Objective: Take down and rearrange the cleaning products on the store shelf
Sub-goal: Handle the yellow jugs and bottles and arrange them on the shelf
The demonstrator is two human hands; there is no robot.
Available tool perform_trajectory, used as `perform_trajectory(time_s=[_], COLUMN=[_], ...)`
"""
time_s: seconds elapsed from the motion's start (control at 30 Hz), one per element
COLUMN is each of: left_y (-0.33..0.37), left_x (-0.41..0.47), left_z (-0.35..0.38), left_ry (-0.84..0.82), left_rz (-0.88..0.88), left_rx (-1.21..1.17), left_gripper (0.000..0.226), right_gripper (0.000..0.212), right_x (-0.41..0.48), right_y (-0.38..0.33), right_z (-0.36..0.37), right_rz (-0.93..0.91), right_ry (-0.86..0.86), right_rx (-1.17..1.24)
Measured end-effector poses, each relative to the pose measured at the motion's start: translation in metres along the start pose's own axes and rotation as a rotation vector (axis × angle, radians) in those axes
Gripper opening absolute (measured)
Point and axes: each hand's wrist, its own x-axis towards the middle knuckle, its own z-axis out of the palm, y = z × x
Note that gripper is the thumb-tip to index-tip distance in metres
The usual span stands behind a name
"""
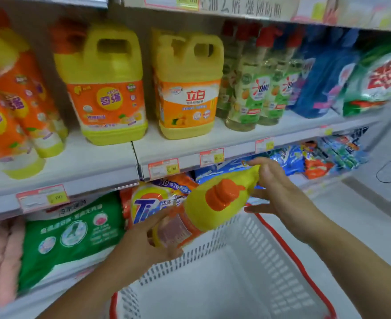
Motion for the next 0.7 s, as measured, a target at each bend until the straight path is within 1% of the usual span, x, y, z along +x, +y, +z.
perform_trajectory(time_s=[0.1, 0.17, 0.2, 0.27, 0.33, 0.43, 0.57, 0.7], left_y=[-0.015, -0.019, -0.02, -0.024, -0.028, -0.034, -0.036, -0.035], left_x=[-0.009, -0.013, -0.014, -0.014, -0.014, -0.013, -0.013, -0.015], left_z=[0.007, 0.01, 0.011, 0.013, 0.014, 0.013, 0.009, -0.003], left_ry=[0.018, 0.015, 0.008, -0.007, -0.031, -0.033, -0.041, -0.093], left_rz=[0.022, 0.06, 0.075, 0.088, 0.072, 0.056, 0.036, -0.016], left_rx=[0.038, 0.072, 0.095, 0.112, 0.135, 0.195, 0.239, 0.165], left_gripper=[0.091, 0.089, 0.093, 0.099, 0.106, 0.115, 0.115, 0.104], right_gripper=[0.032, 0.027, 0.027, 0.035, 0.044, 0.05, 0.048, 0.051], right_x=[-0.004, -0.004, -0.005, -0.006, -0.007, -0.008, -0.01, -0.013], right_y=[0.022, 0.034, 0.039, 0.05, 0.058, 0.064, 0.068, 0.064], right_z=[0.002, 0.004, 0.005, 0.005, 0.006, 0.008, 0.011, 0.008], right_rz=[0.078, 0.099, 0.099, 0.101, 0.102, 0.11, 0.101, 0.086], right_ry=[-0.013, -0.037, -0.049, -0.069, -0.091, -0.098, -0.105, -0.157], right_rx=[0.168, 0.305, 0.356, 0.399, 0.415, 0.414, 0.405, 0.393])
